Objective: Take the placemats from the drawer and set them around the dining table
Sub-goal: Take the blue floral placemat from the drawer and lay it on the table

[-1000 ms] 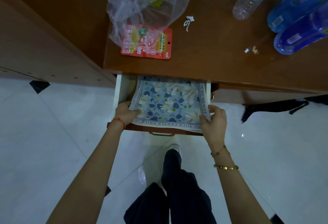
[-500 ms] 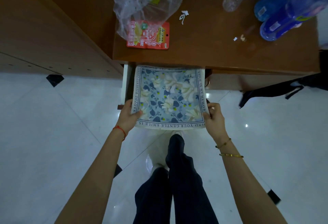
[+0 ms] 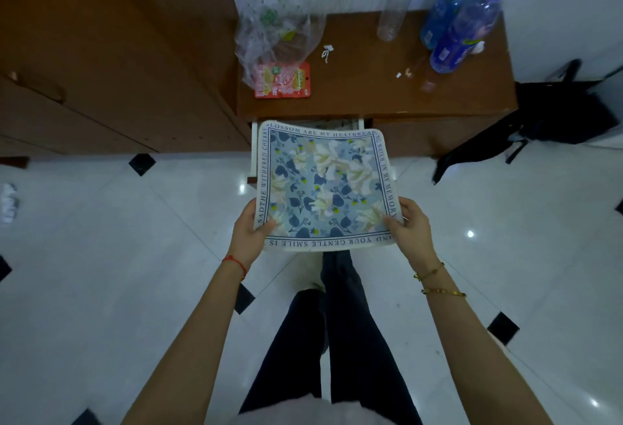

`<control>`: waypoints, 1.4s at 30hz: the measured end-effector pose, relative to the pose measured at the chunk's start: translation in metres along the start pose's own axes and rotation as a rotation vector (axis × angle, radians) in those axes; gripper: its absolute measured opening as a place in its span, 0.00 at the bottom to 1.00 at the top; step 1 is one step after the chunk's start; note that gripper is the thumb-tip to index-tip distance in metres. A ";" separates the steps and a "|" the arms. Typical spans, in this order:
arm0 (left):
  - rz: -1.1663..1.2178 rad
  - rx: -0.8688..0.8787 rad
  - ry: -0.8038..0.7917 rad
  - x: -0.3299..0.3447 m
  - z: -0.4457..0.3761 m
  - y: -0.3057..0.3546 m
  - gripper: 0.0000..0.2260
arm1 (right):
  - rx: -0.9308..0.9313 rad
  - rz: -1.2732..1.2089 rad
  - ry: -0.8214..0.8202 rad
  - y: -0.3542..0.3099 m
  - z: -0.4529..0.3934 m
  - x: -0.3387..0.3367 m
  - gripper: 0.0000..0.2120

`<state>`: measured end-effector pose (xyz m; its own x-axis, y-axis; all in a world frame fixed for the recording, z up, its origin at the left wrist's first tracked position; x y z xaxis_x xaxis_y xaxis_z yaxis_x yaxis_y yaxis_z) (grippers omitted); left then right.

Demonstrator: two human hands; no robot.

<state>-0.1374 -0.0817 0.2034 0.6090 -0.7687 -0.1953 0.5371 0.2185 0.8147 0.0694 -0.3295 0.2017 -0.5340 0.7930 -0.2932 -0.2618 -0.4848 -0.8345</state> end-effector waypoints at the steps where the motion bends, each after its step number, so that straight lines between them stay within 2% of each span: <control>1: -0.003 0.024 -0.009 -0.001 0.018 0.011 0.20 | -0.020 -0.020 -0.007 -0.009 0.018 -0.009 0.15; 11: -0.017 0.242 -0.162 0.012 0.157 0.103 0.21 | -0.116 -0.201 0.060 -0.062 0.186 -0.098 0.14; 20: -0.103 0.379 -0.406 0.090 0.215 0.154 0.21 | -0.165 -0.285 0.372 -0.033 0.290 -0.180 0.14; 25: -0.182 0.444 -0.601 0.177 0.246 0.181 0.19 | -0.138 -0.335 0.596 0.002 0.346 -0.241 0.14; 31: -0.241 0.470 -0.853 0.312 0.298 0.194 0.20 | -0.110 -0.403 0.859 0.049 0.419 -0.328 0.17; 37: -0.360 0.487 -1.100 0.452 0.373 0.182 0.19 | -0.031 -0.432 1.112 0.114 0.505 -0.404 0.16; 42: -0.461 0.538 -1.339 0.556 0.446 0.166 0.18 | 0.070 -0.497 1.334 0.169 0.572 -0.438 0.15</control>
<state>0.0303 -0.7411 0.4731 -0.6717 -0.7344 -0.0971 0.0757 -0.1984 0.9772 -0.2010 -0.9696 0.4562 0.7576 0.6120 -0.2268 -0.2540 -0.0436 -0.9662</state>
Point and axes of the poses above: each hand's wrist, its own z-axis away from the middle knuckle, its own x-axis out of the palm, y = z × x, the point moved 6 cm from there along -z, towards the middle knuckle
